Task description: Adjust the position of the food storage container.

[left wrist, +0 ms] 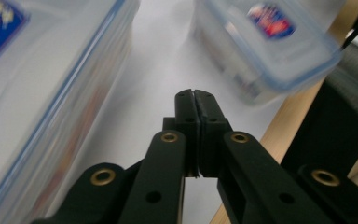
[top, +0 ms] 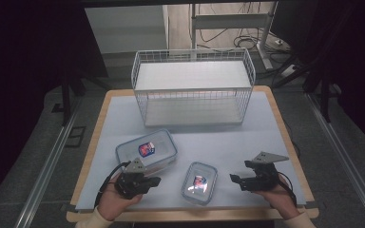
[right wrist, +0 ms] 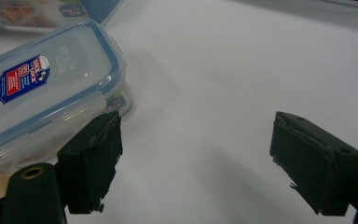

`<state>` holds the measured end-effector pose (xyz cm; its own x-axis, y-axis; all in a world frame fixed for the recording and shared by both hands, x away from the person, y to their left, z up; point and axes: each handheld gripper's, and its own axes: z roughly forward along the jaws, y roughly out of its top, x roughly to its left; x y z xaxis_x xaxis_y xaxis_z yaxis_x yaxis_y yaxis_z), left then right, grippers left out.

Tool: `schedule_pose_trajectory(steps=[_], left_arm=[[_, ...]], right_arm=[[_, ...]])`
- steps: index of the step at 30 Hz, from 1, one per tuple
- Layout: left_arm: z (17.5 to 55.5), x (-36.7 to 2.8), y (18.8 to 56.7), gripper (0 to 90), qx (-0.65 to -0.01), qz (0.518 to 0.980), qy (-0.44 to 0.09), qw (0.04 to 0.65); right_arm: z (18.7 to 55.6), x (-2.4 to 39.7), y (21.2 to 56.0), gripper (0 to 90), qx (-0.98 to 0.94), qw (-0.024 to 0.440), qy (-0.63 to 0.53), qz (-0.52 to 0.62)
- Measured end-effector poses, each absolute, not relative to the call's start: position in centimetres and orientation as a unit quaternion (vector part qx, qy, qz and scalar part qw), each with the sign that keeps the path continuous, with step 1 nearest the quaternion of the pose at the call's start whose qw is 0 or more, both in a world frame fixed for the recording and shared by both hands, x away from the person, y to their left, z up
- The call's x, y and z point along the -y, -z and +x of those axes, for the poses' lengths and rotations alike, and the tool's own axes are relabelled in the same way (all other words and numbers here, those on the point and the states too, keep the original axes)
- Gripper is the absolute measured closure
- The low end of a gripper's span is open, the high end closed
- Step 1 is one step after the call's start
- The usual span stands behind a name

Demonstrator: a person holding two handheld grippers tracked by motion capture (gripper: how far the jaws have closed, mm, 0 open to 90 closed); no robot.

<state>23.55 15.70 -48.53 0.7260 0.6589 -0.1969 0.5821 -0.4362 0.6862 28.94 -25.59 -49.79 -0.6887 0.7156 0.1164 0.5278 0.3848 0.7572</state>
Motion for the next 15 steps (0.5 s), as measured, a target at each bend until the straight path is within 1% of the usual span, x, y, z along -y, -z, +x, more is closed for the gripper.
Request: schedule_pose_trajectory(steps=[4,10,15], left_arm=[[22.9,-16.7,49.3,90.0,-0.387,0.849,-0.06,0.355],[22.9,-19.0,50.2,90.0,-0.422,0.836,-0.062,0.345],[23.3,-19.9,50.7,90.0,-0.433,0.838,-0.066,0.326]], right_arm=[[28.9,25.6,49.9,16.5,-0.826,0.114,-0.402,0.378],[29.0,25.4,50.2,16.5,-0.832,0.116,-0.392,0.375],[29.1,25.4,50.4,16.5,-0.832,0.118,-0.389,0.376]])
